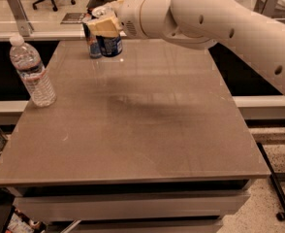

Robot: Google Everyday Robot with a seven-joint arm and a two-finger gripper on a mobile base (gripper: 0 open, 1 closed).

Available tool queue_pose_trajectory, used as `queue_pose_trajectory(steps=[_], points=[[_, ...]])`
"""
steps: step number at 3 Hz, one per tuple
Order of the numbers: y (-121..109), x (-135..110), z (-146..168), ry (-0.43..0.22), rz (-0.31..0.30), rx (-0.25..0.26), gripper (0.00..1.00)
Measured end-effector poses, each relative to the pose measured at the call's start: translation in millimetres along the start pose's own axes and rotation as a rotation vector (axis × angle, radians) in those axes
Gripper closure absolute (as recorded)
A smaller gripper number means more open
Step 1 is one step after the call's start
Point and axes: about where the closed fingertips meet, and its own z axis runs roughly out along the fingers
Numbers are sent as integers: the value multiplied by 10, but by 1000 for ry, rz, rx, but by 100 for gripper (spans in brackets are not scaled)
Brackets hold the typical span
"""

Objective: Move pepsi can near redbull can

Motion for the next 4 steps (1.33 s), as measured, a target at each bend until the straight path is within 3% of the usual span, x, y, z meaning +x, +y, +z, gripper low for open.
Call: queue_pose_trajectory(steps=[2,4], points=[[-255,389,526,-53,18,-14,100],[-224,996,530,-44,88,11,100]])
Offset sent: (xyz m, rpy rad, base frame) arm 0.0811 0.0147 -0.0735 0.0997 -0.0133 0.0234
